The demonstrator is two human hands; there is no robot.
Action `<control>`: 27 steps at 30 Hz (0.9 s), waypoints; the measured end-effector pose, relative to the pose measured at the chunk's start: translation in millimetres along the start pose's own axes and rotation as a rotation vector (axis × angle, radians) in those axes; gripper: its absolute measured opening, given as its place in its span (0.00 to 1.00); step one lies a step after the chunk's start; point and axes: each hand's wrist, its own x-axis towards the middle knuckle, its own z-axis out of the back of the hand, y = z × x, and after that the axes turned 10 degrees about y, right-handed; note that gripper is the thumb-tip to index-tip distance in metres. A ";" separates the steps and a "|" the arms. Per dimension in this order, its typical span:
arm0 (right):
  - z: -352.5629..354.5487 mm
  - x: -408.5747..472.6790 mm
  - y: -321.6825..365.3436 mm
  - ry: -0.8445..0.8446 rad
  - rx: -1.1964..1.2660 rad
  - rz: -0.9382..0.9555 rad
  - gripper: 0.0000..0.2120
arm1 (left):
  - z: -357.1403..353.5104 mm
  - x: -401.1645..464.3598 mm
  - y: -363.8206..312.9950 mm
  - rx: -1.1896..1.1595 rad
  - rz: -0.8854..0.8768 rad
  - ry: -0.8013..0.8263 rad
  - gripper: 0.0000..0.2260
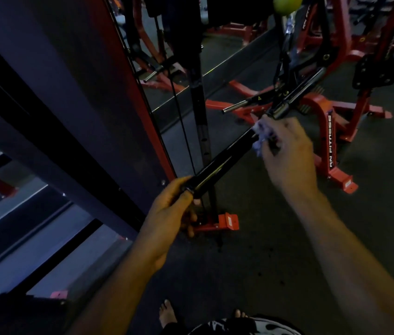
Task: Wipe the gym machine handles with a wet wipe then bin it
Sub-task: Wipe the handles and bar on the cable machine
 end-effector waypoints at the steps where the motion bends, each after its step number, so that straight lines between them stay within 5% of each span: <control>1: -1.1 11.3 -9.9 0.007 -0.047 -0.030 0.21 | 1.5 -0.8 2.9 0.099 -0.080 -0.039 0.14; 8: -22.9 31.3 -9.6 -0.007 0.045 -0.043 0.12 | 7.4 19.4 7.0 0.501 -0.320 -0.109 0.22; 14: -41.2 -16.0 33.4 0.057 0.184 0.071 0.11 | 9.0 19.2 8.0 0.537 -0.372 -0.185 0.28; 18: -57.5 -57.4 62.8 0.127 0.242 0.198 0.12 | 13.5 19.4 6.3 0.545 -0.293 -0.153 0.18; 24: -67.7 -82.5 74.6 0.163 0.376 0.267 0.12 | 17.1 18.2 -1.8 0.116 0.043 0.025 0.09; 27: -47.2 -78.5 56.4 0.038 0.372 0.208 0.10 | 18.4 16.6 -4.8 -0.058 0.124 0.076 0.08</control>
